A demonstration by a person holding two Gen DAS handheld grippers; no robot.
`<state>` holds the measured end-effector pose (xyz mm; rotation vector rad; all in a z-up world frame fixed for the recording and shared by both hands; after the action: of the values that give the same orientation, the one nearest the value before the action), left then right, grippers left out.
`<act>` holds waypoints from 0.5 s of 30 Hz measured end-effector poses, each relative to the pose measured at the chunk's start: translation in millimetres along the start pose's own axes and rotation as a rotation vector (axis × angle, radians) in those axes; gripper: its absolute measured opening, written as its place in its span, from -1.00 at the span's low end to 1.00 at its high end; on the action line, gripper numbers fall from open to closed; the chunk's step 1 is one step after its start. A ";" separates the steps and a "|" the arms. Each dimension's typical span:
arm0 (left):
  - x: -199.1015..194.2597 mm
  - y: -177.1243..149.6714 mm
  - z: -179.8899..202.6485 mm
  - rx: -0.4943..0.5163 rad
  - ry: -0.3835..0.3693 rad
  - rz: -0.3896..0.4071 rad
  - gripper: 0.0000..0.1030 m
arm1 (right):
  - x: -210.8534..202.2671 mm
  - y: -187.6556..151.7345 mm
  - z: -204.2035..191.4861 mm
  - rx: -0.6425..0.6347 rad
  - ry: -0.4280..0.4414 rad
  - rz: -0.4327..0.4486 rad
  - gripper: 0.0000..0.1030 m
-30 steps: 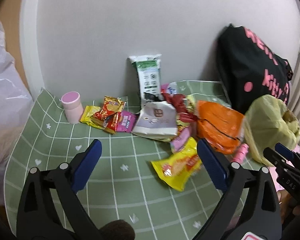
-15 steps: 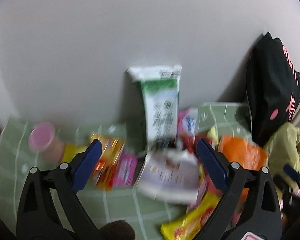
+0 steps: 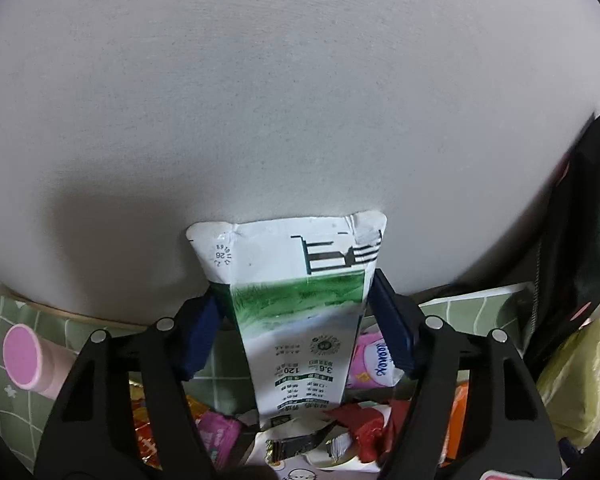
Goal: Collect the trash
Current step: 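Reach the left tool to the white-green milk carton and grasp it, then carry the carton over the trash bag with the left tool while the right tool grips the orange bag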
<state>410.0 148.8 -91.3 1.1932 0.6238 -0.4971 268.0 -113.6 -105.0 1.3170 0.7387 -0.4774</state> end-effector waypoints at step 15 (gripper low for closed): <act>-122.8 -9.1 10.4 0.068 -0.077 0.115 0.24 | 40.2 19.5 6.8 0.133 0.095 -0.032 -0.06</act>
<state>315.9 140.0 -11.7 1.2609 0.4728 -0.4681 310.6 -112.5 -120.0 1.4618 0.8186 -0.4991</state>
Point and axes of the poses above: each gripper's, at about its wrist camera, not at the fingertips, and x roughly the way its jaws point, z to its right, y to its top, the point moved 10 cm from there along x, roughly the way its jaws point, and after that the axes turned 2 degrees about -y, right-handed, at the moved point
